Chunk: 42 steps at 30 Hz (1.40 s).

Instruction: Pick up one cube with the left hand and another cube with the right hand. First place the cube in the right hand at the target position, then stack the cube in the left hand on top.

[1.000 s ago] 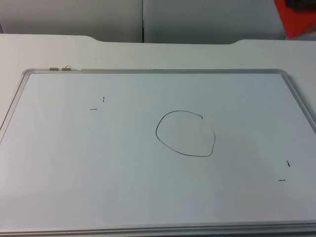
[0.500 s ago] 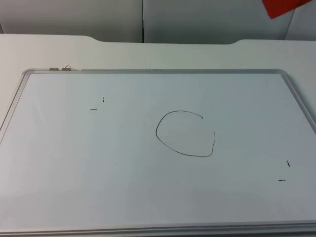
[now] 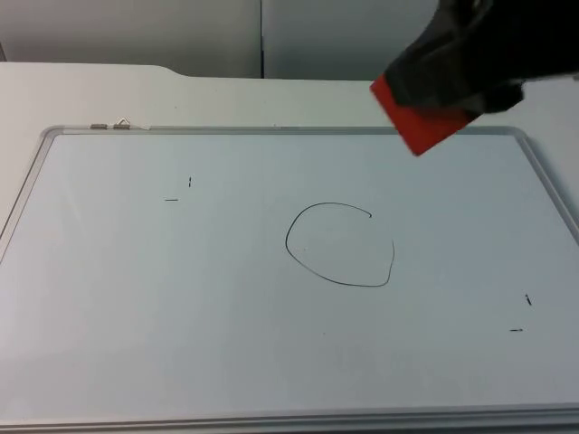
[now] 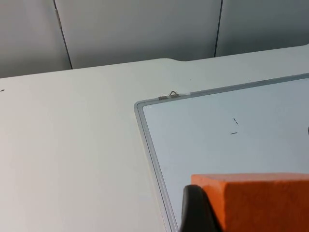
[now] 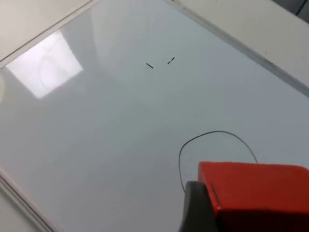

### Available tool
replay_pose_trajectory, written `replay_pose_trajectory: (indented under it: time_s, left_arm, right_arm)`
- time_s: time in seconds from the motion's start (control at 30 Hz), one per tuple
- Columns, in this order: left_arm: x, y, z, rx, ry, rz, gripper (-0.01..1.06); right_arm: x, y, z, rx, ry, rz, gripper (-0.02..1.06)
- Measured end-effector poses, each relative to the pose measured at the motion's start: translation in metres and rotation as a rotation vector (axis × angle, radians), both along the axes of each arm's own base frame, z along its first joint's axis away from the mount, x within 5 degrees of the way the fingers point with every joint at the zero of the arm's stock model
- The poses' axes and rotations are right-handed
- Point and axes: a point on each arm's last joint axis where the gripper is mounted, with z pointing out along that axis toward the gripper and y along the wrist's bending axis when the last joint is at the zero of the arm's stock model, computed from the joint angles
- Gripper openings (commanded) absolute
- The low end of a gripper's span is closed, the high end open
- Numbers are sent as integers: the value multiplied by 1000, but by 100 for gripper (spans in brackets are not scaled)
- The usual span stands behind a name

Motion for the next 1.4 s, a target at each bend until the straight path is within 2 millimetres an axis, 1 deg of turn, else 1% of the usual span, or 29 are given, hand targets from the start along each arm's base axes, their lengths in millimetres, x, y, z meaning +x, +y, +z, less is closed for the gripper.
replay_pose_trajectory:
  time_s: [0.07,0.1,0.17,0.23,0.27,0.43,0.47,0.5,0.57,0.6,0.73,0.77,0.8,0.87,0.9,0.97,1.07,1.1,1.2,1.23,1.3,1.33,1.4]
  left_arm:
    - [0,0,0,-1,-3,0,0]
    - [0,0,0,-1,-3,0,0]
    - [0,0,1,-1,-6,0,0]
    - [0,0,1,-1,-6,0,0]
    - [0,0,1,-1,-6,0,0]
    - [0,0,1,1,-7,1,0]
    - [0,0,1,1,-7,1,0]
    - [0,0,1,3,-7,1,0]
    - [0,0,1,3,-7,1,0]
    - [0,0,1,3,-7,1,0]
    - [0,0,1,2,-8,1,0]
    - [0,0,1,2,-8,1,0]
    - [0,0,1,4,-8,2,0]
    - [0,0,1,4,-8,2,0]
    - [0,0,1,4,-8,2,0]
    - [0,0,1,6,-8,3,0]
    - [0,0,1,6,-8,3,0]
    - [0,0,1,6,-8,3,0]
    - [0,0,1,6,-8,3,0]
    - [0,0,1,6,-8,3,0]
    - [0,0,1,6,-8,3,0]
    - [0,0,1,6,-8,3,0]
    - [0,0,1,6,-8,3,0]
  right_arm:
    - [9,10,-17,-6,25,0,0]
    - [9,10,-17,-6,25,0,0]
    - [18,18,-30,-11,57,-19,0]
    - [34,24,-42,-12,91,-60,0]
    - [34,24,-42,-12,91,-60,0]
    - [76,27,-61,-15,149,-171,0]
    - [76,27,-61,-15,149,-171,0]
    - [87,28,-68,-28,165,-192,0]
    - [98,31,-74,-38,179,-209,0]
    - [98,31,-74,-38,179,-209,0]
    - [111,38,-93,-77,214,-214,0]
    - [111,38,-93,-77,214,-214,0]
    - [115,41,-101,-95,229,-215,0]
    - [120,43,-108,-109,245,-224,0]
    - [120,43,-108,-109,245,-224,0]
    - [128,43,-116,-119,270,-244,0]
    - [140,40,-123,-110,295,-271,0]
    - [140,40,-123,-110,295,-271,0]
    - [144,36,-136,-132,342,-274,0]
    - [144,36,-136,-132,342,-274,0]
    - [144,36,-148,-156,369,-271,0]
    - [144,36,-148,-156,369,-271,0]
    - [144,36,-156,-169,385,-271,0]
